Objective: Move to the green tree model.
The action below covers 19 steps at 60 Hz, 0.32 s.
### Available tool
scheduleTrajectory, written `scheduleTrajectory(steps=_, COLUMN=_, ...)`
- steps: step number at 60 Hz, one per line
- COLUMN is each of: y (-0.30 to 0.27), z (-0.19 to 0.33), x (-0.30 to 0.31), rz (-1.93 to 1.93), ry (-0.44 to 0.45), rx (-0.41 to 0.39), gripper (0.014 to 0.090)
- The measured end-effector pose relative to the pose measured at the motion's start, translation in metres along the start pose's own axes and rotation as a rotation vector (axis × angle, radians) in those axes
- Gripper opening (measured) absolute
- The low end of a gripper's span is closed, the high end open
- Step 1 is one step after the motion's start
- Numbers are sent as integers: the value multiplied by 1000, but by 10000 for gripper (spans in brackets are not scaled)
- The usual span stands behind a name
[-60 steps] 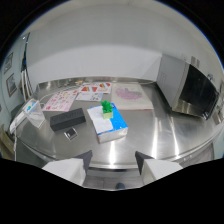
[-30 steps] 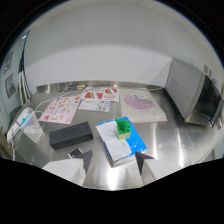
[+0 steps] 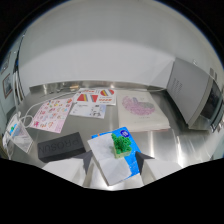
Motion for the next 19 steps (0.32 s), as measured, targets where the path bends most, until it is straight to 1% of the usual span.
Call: scheduleTrajectory(steps=19, y=-3, z=5, x=1, rz=4, ry=3, rx=-4, gripper=841)
